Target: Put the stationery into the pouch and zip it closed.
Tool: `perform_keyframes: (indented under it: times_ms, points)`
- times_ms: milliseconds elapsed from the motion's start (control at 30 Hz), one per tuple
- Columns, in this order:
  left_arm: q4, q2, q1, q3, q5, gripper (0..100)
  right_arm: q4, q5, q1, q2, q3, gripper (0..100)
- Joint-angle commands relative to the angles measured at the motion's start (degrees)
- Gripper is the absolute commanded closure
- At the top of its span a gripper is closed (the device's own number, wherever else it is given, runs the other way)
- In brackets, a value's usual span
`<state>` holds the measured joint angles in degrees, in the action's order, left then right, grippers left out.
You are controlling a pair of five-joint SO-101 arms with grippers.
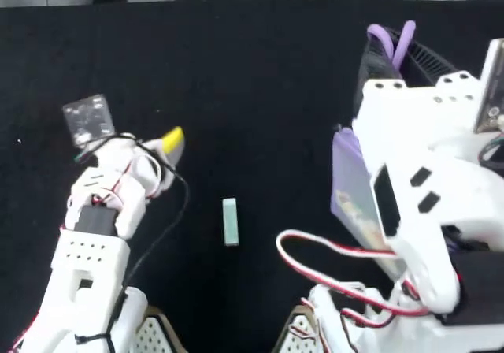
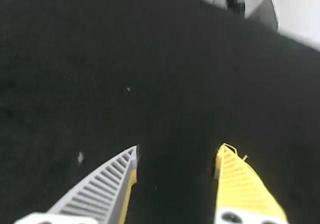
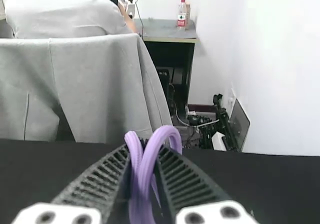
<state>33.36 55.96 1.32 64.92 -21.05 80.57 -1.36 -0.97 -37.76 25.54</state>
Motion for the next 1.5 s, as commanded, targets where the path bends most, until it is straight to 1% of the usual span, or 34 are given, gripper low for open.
perform_keyframes:
  times_ms: [0,100,200,300,400,467,533,633,767,833,967,1133,1267,1300,1467]
  points:
    - [0.97,-4.57,4.0,-0.48,4.75,75,-8.62,0.26,0.44,-0.13,-5.58,98.7]
    - [0.7,-12.57,6.73,-2.24,5.19,74,-15.12,0.26,0.44,-0.13,-10.33,98.7]
    - [2.55,-23.12,8.66,-7.6,5.1,70,-19.25,0.26,0.44,-0.13,-13.32,98.7]
    - [8.79,-32.7,11.12,-14.81,4.92,70,-20.31,0.35,0.44,-0.13,-14.64,98.7]
    - [16.79,-37.89,14.37,-21.85,4.13,70,-20.31,0.35,0.35,-0.13,-14.64,98.7]
    - [21.1,-38.51,16.4,-25.01,0.53,70,-20.22,0.35,0.26,-0.13,-14.29,98.7]
    - [23.47,-37.98,18.68,-26.51,-3.6,70,-20.22,0.44,0.26,-0.13,-14.29,98.7]
    - [23.3,-38.59,22.73,-26.51,-8.79,70,-19.96,0.7,0.18,-0.13,-14.73,98.7]
    - [19.78,-41.49,27.38,-25.63,-11.87,70,-19.87,0.7,0.18,-0.13,-14.73,98.7]
    - [18.29,-43.78,28.35,-25.27,-13.19,70,-19.78,0.7,0.18,-0.13,-14.73,98.7]
    - [17.76,-48.09,27.91,-27.12,-13.45,70,-19.34,0.7,0.09,-0.13,-14.64,98.7]
    - [22.59,-51.69,25.89,-31.16,-13.45,70,-19.78,0.62,-1.67,-0.04,-14.55,98.7]
    - [23.91,-53.8,25.98,-32.57,-13.45,70,-22.95,0.44,-4.13,-0.04,-14.55,98.6]
    - [23.91,-53.98,26.07,-32.75,-13.45,72,-23.47,0.7,-4.66,-0.04,-14.37,98.6]
    - [23.82,-53.98,26.07,-32.75,-13.45,84,-24.35,0.44,-8.09,2.42,-13.14,98.6]
